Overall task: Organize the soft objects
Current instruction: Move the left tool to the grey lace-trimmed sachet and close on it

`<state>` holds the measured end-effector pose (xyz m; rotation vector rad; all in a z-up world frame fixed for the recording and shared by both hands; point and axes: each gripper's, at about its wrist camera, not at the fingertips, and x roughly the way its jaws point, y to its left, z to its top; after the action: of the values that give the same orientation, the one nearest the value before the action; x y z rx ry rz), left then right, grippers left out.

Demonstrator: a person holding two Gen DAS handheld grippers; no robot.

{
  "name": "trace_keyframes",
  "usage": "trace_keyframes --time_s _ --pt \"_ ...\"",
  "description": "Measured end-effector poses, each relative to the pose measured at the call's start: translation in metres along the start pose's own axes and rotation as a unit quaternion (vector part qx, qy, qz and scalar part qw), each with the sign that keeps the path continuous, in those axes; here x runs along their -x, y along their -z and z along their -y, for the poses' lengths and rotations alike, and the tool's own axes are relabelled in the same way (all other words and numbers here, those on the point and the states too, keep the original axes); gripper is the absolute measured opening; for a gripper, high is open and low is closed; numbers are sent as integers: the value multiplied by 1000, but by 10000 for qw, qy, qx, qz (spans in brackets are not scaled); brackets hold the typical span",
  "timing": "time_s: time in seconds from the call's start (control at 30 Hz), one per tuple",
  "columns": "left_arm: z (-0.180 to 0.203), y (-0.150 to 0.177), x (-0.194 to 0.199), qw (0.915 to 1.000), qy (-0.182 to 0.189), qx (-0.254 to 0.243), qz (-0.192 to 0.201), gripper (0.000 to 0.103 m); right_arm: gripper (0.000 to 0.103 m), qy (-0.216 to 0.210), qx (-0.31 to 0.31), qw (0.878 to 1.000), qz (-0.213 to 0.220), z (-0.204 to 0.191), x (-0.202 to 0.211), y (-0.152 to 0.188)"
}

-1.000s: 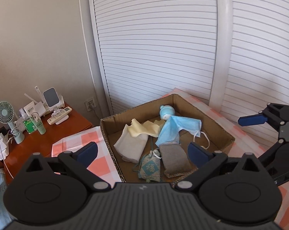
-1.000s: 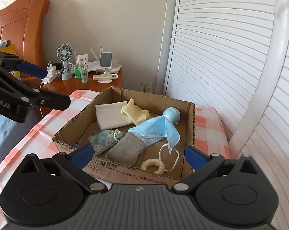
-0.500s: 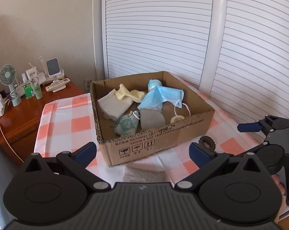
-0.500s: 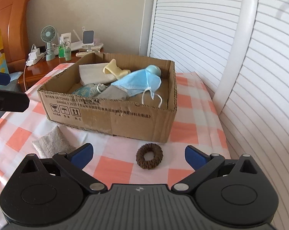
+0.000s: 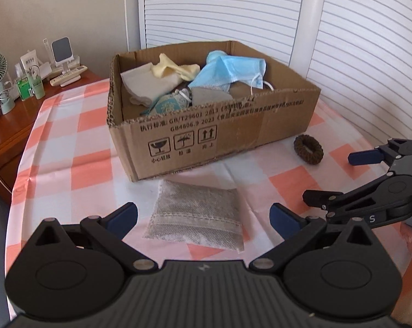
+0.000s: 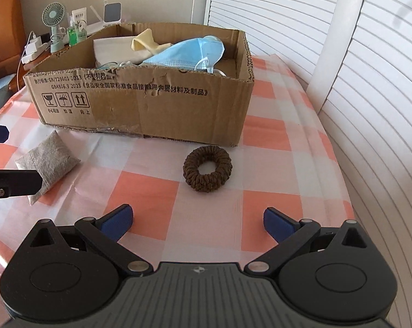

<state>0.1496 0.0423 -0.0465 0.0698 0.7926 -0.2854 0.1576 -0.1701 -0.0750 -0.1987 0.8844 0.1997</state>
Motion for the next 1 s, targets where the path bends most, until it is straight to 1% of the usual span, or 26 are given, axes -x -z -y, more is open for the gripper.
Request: trace_keyframes --time_s 0.13,0.23,0.3,0.37,0.63,0.7,0.77,0.83,0.87,1.0 --pt "-2 8 -14 9998 -35 -121 -164 102 103 -88 -114 9999 57 3 -1 1" --pt "-4 12 -23 9995 72 -134 -288 102 103 -113 -140 9998 83 5 -3 -1" --pt "-6 14 -31 9989 100 -120 -446 103 103 -144 -114 9998 114 5 -4 -1" --pt "-6 15 -33 9990 51 -204 -395 103 103 -188 -89 9997 131 6 -5 -1" --pt "-6 9 -40 9987 185 -289 -371 102 103 -248 -68 9995 195 6 -8 -2" --pt "-4 7 -40 9981 281 -337 -435 102 103 -255 -62 9994 207 6 -8 -2" --pt "-1 7 -38 9966 548 -385 -470 102 103 -262 -60 9994 220 7 -8 -2" --pt "3 8 -37 9956 686 -433 -473 102 103 -265 -57 9994 233 6 -8 -2" --pt "5 8 -38 9956 683 -465 -445 102 103 -266 -55 9994 236 6 -8 -2" --pt "6 6 -43 9973 418 -452 -393 99 103 -277 -28 9992 270 6 -7 0"
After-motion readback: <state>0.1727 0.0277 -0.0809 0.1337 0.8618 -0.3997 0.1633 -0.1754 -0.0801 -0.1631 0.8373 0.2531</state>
